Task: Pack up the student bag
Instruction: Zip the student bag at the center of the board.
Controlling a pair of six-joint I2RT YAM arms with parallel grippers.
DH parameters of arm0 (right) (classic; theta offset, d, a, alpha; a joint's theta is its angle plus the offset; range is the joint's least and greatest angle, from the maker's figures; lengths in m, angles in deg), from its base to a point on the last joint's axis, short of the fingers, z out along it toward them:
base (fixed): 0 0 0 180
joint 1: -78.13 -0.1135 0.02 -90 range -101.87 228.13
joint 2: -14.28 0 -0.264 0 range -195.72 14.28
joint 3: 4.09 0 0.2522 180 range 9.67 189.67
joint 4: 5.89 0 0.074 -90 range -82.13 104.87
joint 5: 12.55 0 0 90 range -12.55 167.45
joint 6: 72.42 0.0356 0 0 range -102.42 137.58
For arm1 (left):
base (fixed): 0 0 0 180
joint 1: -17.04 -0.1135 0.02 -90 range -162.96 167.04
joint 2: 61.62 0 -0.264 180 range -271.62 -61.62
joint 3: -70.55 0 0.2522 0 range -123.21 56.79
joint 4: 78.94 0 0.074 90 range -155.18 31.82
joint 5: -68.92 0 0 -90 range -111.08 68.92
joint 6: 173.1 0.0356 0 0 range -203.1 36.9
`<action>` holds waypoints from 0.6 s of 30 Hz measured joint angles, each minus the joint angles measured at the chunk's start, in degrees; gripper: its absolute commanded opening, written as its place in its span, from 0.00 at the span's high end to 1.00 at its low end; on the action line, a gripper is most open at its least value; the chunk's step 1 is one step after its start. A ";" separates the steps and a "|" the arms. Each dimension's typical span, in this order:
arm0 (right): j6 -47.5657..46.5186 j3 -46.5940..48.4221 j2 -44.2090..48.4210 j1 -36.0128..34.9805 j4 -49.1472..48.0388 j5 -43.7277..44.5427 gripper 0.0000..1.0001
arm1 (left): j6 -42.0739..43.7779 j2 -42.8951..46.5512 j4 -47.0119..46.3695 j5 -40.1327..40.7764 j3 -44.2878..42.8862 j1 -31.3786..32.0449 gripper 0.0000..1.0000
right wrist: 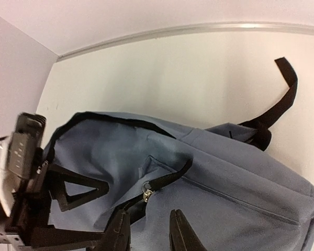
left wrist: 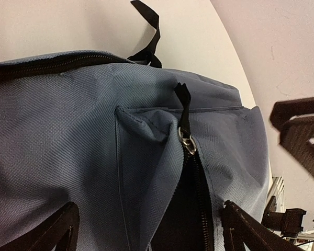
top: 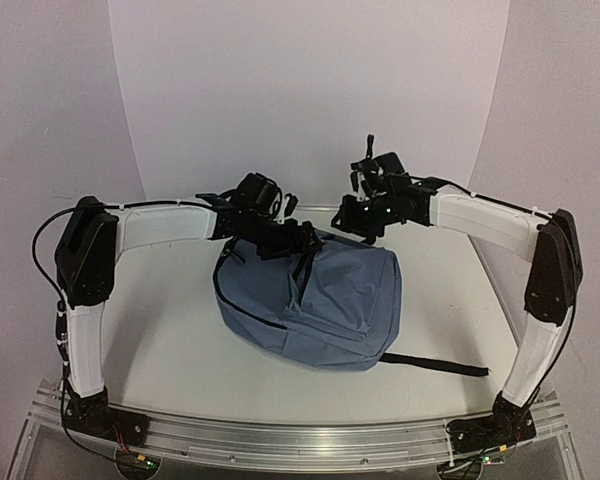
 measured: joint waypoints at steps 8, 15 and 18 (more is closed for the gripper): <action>-0.14 -7.85 -0.92 -0.79 -1.40 -2.70 0.79 | 1.01 -1.30 0.39 0.01 -0.43 0.14 0.24; 0.40 -8.52 -1.24 -0.86 -3.19 -1.82 0.75 | 1.13 -2.05 -0.06 0.58 0.23 0.81 0.43; 0.64 -7.59 -2.16 -0.59 -3.37 -2.31 0.74 | 1.19 -2.05 -0.82 1.25 0.88 0.92 0.53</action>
